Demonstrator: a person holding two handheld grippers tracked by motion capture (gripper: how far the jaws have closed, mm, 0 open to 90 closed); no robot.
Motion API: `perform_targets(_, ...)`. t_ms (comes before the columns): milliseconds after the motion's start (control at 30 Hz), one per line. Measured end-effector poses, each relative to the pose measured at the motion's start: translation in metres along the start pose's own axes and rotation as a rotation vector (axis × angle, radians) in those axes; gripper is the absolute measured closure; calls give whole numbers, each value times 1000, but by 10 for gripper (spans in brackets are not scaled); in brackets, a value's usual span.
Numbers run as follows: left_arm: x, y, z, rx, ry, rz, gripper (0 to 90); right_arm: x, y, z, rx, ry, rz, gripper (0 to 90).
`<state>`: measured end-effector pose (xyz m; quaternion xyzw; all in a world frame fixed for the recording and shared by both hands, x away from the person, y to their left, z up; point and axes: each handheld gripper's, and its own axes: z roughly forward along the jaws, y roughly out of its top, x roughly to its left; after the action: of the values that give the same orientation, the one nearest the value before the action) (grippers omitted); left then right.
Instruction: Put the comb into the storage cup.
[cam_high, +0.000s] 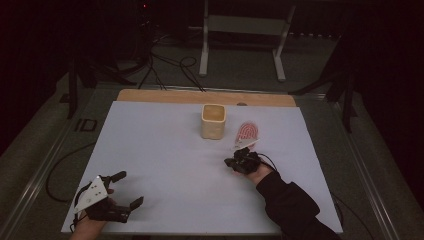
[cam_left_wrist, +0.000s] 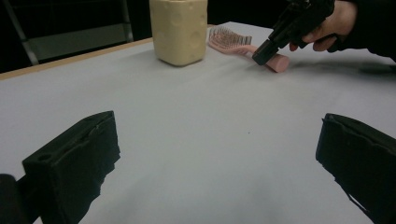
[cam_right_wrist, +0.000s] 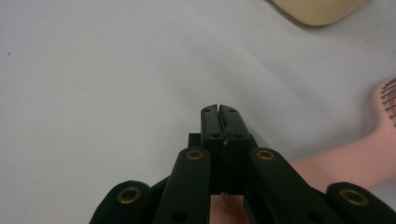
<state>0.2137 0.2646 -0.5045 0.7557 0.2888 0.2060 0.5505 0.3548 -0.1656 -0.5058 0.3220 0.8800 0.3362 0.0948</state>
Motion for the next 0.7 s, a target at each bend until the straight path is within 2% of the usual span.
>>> perform_targets(167,1,0,0,-4,2,-4,0,0,-3,-1,16,-7,-9,897)
perform_targets(233,1,0,0,-3,1,-3,0,-2,-6,-3,21,-7,9,897)
perform_targets(700,1,0,-1,-4,9,-2,0,-5,-19,-13,48,-20,21,896)
